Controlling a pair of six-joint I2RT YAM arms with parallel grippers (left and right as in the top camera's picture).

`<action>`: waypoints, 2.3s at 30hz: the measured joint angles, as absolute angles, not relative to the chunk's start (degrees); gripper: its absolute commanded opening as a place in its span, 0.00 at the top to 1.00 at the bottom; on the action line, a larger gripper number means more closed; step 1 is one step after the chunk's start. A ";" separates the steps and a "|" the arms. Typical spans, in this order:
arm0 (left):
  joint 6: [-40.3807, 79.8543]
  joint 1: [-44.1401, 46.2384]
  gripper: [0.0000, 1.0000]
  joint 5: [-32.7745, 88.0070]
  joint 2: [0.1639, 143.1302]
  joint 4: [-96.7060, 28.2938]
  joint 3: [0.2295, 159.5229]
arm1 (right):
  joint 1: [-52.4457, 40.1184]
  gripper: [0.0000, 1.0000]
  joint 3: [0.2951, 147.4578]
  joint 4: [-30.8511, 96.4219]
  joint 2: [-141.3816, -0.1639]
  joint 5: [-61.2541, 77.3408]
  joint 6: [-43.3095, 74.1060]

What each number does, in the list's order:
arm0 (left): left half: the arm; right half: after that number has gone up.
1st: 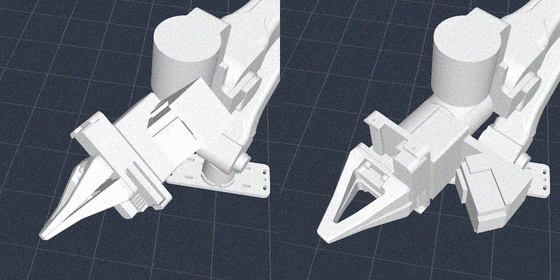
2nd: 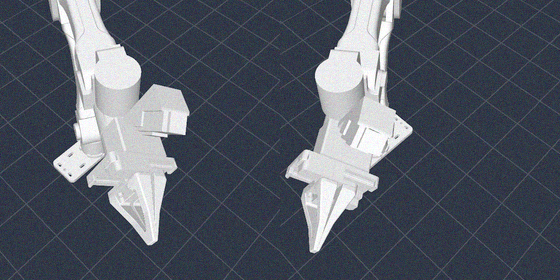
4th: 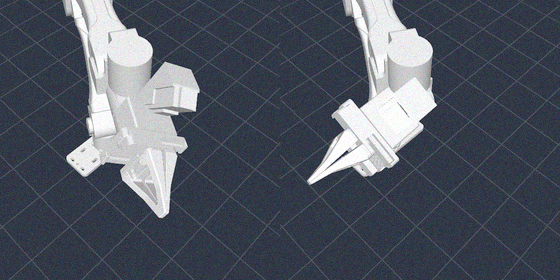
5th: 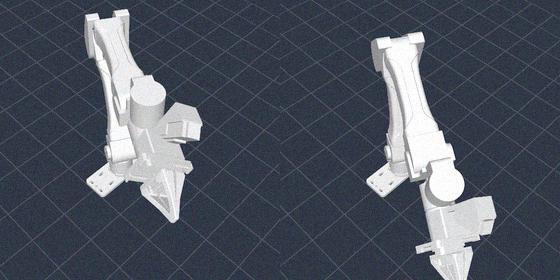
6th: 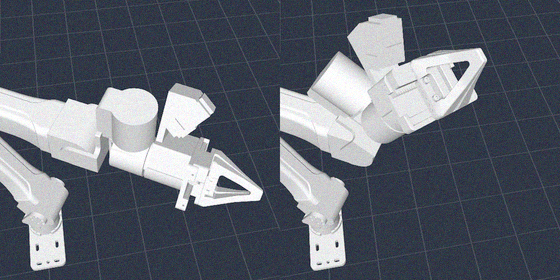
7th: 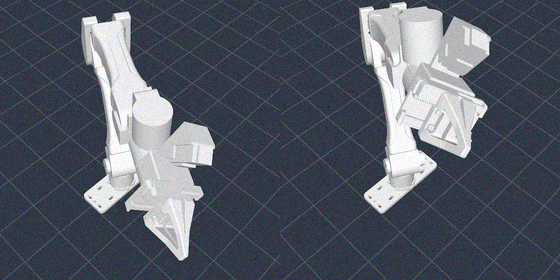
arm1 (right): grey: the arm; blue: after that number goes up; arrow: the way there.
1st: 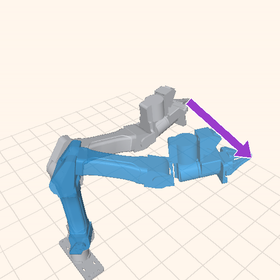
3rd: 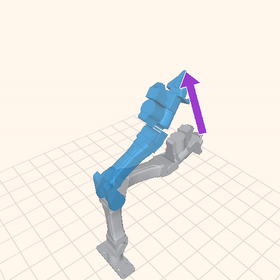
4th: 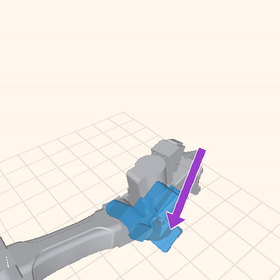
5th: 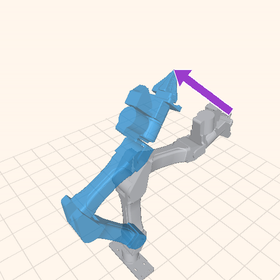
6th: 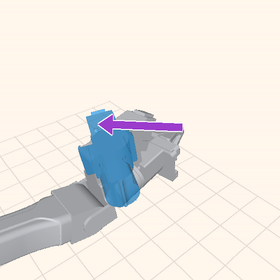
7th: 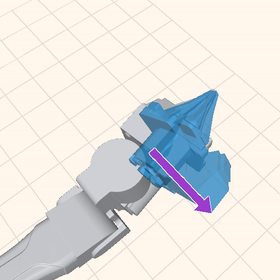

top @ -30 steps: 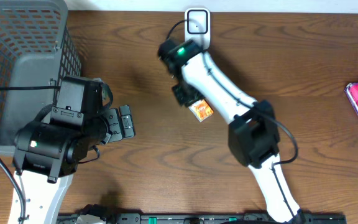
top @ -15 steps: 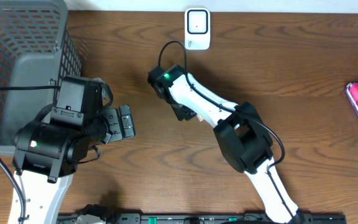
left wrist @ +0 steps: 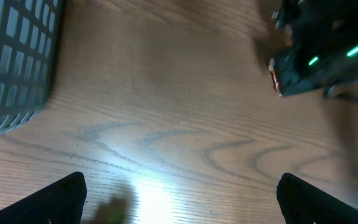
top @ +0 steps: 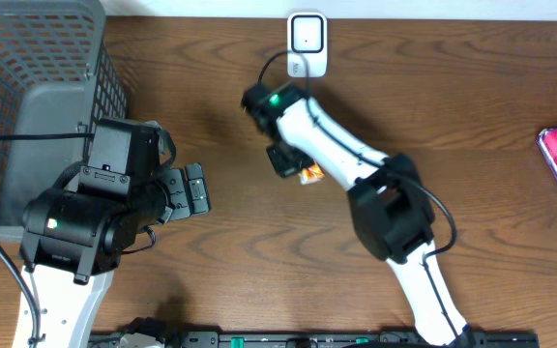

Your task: Scan the item barcode

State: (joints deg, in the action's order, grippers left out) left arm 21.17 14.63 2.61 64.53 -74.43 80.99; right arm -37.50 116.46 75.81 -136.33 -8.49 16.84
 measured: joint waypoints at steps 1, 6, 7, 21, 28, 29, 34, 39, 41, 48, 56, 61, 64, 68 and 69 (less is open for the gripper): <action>21.17 14.63 0.02 2.61 64.53 -74.48 80.99 | -36.42 0.99 118.13 75.79 -136.33 -4.34 15.40; 21.17 14.63 0.02 2.61 64.53 -74.46 80.99 | -29.80 0.99 122.21 73.80 -136.22 18.28 7.68; 21.17 14.63 0.02 2.61 64.53 -74.46 80.99 | -28.58 0.99 122.19 73.76 -136.22 20.97 6.83; 21.17 14.63 0.02 2.61 64.53 -74.41 80.99 | -15.73 0.91 101.47 59.70 -136.05 51.72 1.06; 21.17 14.63 0.02 2.61 64.53 -74.46 80.99 | -8.10 0.83 99.72 65.41 -136.00 46.24 1.50; 21.17 14.63 0.02 2.61 64.53 -74.43 80.99 | -7.35 0.83 99.83 66.52 -136.00 44.60 1.48; 21.17 14.63 0.02 2.61 64.53 -74.43 80.99 | -5.58 0.68 100.40 69.52 -134.69 36.95 1.67; 21.17 14.63 0.02 2.61 64.53 -74.46 80.99 | -6.26 0.51 100.73 69.47 -132.18 33.74 1.45; 21.17 14.63 0.02 2.61 64.53 -74.43 80.99 | -7.22 0.52 100.84 69.45 -131.87 33.30 1.43; 21.17 14.63 0.02 2.61 64.53 -74.46 80.99 | -11.92 0.55 100.84 67.07 -131.85 31.97 2.11; 21.17 14.63 0.02 2.61 64.53 -74.43 80.99 | -13.74 0.82 100.84 66.13 -131.85 26.92 8.91; 21.17 14.63 0.02 2.61 64.53 -74.43 80.99 | -13.78 0.99 100.92 66.24 -131.57 26.41 10.28; 21.17 14.63 0.02 2.61 64.53 -74.46 80.99 | -13.98 0.99 100.92 65.73 -131.20 26.37 10.52; 21.17 14.63 0.02 2.61 64.53 -74.43 80.99 | -14.04 0.99 100.92 64.42 -131.20 31.51 8.25; 21.17 14.63 0.02 2.61 64.53 -74.43 80.99 | -13.98 0.99 100.92 64.31 -131.20 35.24 6.07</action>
State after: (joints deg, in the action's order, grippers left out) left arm 21.17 14.63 2.61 64.53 -74.43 80.99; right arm -13.98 100.92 64.31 -131.20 35.24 6.07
